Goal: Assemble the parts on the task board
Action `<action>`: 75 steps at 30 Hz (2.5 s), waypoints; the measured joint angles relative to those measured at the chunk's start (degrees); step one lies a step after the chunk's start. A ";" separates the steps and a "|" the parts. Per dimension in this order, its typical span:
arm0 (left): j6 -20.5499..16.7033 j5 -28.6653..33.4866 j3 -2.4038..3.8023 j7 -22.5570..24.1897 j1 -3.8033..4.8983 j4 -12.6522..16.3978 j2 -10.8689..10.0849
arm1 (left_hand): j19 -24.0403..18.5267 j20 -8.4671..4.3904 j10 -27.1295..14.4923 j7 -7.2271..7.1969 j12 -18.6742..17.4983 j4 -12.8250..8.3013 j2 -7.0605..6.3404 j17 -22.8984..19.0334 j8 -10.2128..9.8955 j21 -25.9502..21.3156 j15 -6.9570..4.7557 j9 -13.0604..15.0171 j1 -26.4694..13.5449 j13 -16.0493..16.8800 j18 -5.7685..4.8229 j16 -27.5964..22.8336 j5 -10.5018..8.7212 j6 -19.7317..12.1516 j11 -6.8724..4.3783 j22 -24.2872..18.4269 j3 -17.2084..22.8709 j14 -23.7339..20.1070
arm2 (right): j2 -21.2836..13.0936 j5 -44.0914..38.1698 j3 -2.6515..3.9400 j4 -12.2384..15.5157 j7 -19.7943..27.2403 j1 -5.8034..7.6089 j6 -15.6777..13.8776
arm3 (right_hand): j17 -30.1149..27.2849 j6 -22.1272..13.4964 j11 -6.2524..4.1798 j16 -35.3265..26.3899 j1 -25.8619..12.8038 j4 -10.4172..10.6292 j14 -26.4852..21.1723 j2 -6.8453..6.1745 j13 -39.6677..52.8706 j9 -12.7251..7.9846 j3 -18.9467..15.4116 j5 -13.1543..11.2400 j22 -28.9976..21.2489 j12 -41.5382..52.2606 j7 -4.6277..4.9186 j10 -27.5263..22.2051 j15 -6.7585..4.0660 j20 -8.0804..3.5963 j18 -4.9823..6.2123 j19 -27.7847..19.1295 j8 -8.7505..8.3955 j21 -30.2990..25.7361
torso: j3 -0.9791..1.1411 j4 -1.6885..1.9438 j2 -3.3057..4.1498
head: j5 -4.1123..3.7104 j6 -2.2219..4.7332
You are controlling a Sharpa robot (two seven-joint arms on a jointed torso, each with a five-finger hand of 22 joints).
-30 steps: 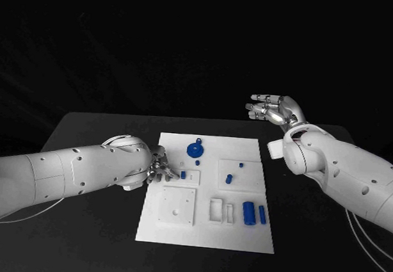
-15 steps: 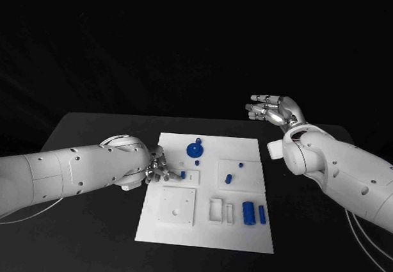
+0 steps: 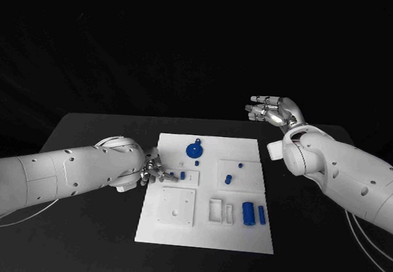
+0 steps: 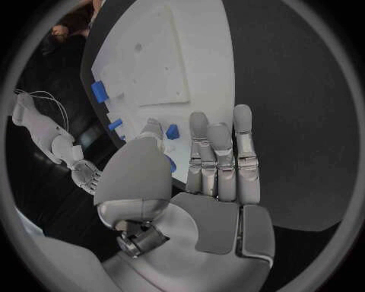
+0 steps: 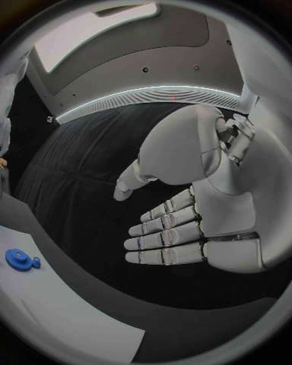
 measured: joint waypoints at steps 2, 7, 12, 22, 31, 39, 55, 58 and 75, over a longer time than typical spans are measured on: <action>0.04 0.08 -0.01 -0.04 -0.19 0.19 -0.23 | 0.00 0.00 0.00 -0.02 0.00 -0.44 1.35 0.00 0.22 0.00 0.00 0.20 0.60 0.00 0.00 0.00 0.00 0.37 0.00 0.00 0.88 0.00 | -0.01 0.00 0.00 0.00 0.00 -0.03 0.00 | 0.00 0.00 0.00 0.00 0.00 -0.22 0.00 0.00 0.00 0.00 -0.22 0.00 0.00 0.00 0.00 0.00 0.00 0.00 0.00 0.00 0.00 0.00 | 0.00 0.00 0.00 | -0.03 0.04; 0.05 0.63 0.99 -0.04 -0.23 1.70 -1.63 | -0.31 0.32 -0.22 -0.01 0.00 -4.20 4.10 -0.05 0.55 -0.35 0.21 0.84 0.84 0.00 0.00 0.00 0.00 0.36 0.21 0.00 0.62 -0.20 | -0.08 0.00 0.00 0.01 -0.02 -0.13 0.04 | 0.00 0.00 0.00 0.00 0.00 -0.32 0.00 0.00 0.00 0.00 -0.32 0.00 0.00 0.00 0.00 0.00 0.00 0.00 0.00 0.00 0.00 0.00 | 0.00 -0.07 0.00 | -0.21 0.16; 0.02 1.53 3.18 0.04 -0.12 3.27 -3.11 | -0.31 0.32 -0.22 -0.01 0.00 -3.35 3.54 -0.19 0.55 -0.68 0.01 0.85 0.70 -0.01 0.00 0.00 0.00 0.36 0.21 -0.01 0.71 -0.40 | -0.28 0.02 0.00 0.00 -0.02 -0.28 0.15 | 0.00 0.00 0.00 0.00 -0.43 -0.10 0.00 -0.09 0.00 0.00 -0.92 0.67 0.00 0.00 0.00 0.00 0.00 0.00 0.00 0.00 0.00 0.00 | 0.04 -0.05 -0.02 | -0.37 0.17; -0.04 6.10 6.08 0.88 1.99 6.03 -5.65 | -3.92 2.09 -6.27 2.25 -2.94 -3.80 3.65 -2.82 -3.11 -4.27 2.15 -3.63 2.05 -2.03 0.00 -3.92 0.00 -3.96 1.97 -1.61 0.32 -5.21 | -0.39 0.12 0.00 0.03 -0.02 -0.32 0.26 | -0.03 -0.20 0.00 0.00 -0.47 0.30 -0.20 -0.01 0.00 0.00 -1.61 0.95 0.00 0.00 0.20 0.00 -0.19 0.01 0.00 -0.41 0.00 0.00 | 0.07 0.01 -0.04 | -0.32 0.53; -0.33 7.77 6.66 3.71 3.94 6.73 -5.38 | -9.67 4.52 -7.76 4.68 -17.61 -21.66 14.61 -11.55 -8.49 -4.89 4.72 -21.14 16.77 -20.75 0.00 -14.75 6.92 -3.67 4.32 -13.28 4.92 -8.42 | -0.38 0.16 0.00 -0.04 -0.02 -0.33 0.32 | -0.05 -0.20 0.00 0.00 -0.47 0.30 -0.20 -0.01 0.00 0.00 -1.61 0.95 0.00 0.00 0.20 0.00 -0.19 0.00 0.00 -0.41 0.00 0.00 | 0.09 0.02 -0.03 | -0.14 1.07; -4.97 5.04 4.97 13.32 4.07 4.48 -1.38 | -10.52 5.05 -6.97 6.60 -30.42 -28.25 14.05 -13.46 -9.12 -4.06 5.74 -34.23 20.30 -30.54 0.91 -17.79 2.63 -4.70 6.56 -11.42 6.58 -7.12 | -0.26 0.19 0.00 -0.09 -0.03 -0.34 0.40 | -0.04 -0.20 0.00 0.00 -0.46 0.30 -0.20 -0.01 0.00 0.00 -1.60 0.95 0.00 0.00 0.20 0.00 -0.19 0.01 0.00 -0.41 0.00 0.00 | 0.01 -0.05 0.05 | -0.11 1.47; -15.84 -12.92 2.51 25.50 1.26 0.63 3.98 | -5.60 5.86 -15.97 6.93 -31.09 -31.89 13.06 -11.68 -9.12 -0.57 6.14 -40.91 19.30 -30.77 4.88 -13.74 2.71 -6.81 9.42 -3.15 7.51 -1.17 | -0.30 0.21 0.01 -0.01 0.03 -0.36 0.45 | -0.04 -0.20 0.00 0.00 -0.46 0.30 -0.20 -0.01 0.00 0.00 -1.60 1.17 0.00 0.00 0.20 0.00 -0.19 0.00 0.00 -0.41 0.00 0.00 | 0.03 0.02 0.09 | -0.38 1.87; -16.30 -15.61 2.45 26.15 0.75 -0.52 5.16 | -5.39 6.06 -16.09 6.93 -31.09 -31.89 12.59 -11.85 -9.12 -0.82 6.02 -40.91 18.83 -30.77 4.94 -13.74 2.71 -6.81 9.30 -3.00 7.51 -1.06 | -0.29 0.23 0.01 -0.07 0.05 -0.36 0.46 | -0.04 -0.20 0.00 0.00 -0.46 0.30 -0.20 -0.01 0.00 0.00 -1.60 1.17 0.00 0.00 0.20 0.00 -0.19 0.00 0.00 -0.41 0.00 0.00 | 0.00 0.02 0.09 | -0.43 1.87; -13.84 -24.52 2.26 26.09 -0.66 -7.01 10.30 | -2.83 6.15 -15.98 7.19 -31.08 -27.83 9.20 -11.49 -9.12 -3.95 5.92 -40.90 17.73 -30.76 4.96 -11.37 7.43 -6.55 9.19 -1.76 9.40 -0.57 | 0.15 0.34 0.01 -0.31 0.08 -0.36 0.59 | -0.03 -0.19 0.00 0.00 -0.69 0.40 -0.20 0.21 0.00 0.00 -1.69 1.35 0.00 0.00 0.19 0.00 -0.19 0.00 0.01 -0.41 0.00 0.00 | 0.01 -0.05 0.05 | -0.66 1.84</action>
